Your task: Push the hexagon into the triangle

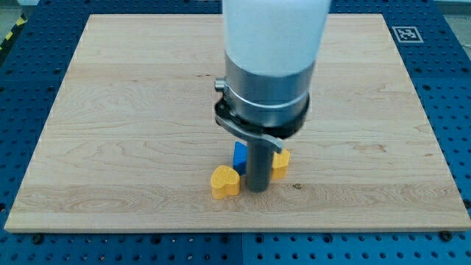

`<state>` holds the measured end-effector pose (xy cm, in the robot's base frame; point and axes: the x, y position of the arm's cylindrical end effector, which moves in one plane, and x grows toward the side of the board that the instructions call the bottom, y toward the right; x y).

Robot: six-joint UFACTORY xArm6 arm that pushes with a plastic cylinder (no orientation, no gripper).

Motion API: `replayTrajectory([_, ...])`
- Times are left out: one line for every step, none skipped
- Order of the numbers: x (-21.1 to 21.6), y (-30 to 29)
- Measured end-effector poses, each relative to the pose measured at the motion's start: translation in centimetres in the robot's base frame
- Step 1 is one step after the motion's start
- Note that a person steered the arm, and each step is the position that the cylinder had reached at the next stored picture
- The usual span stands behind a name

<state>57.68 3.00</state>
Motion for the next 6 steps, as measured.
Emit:
replayTrajectory([0.9,1.7])
replayTrajectory([0.8,5.7])
replayTrajectory([-2.0,5.4])
replayTrajectory([-3.9,2.8])
replayTrajectory([-7.0,2.7])
replayTrajectory([-7.5,2.6])
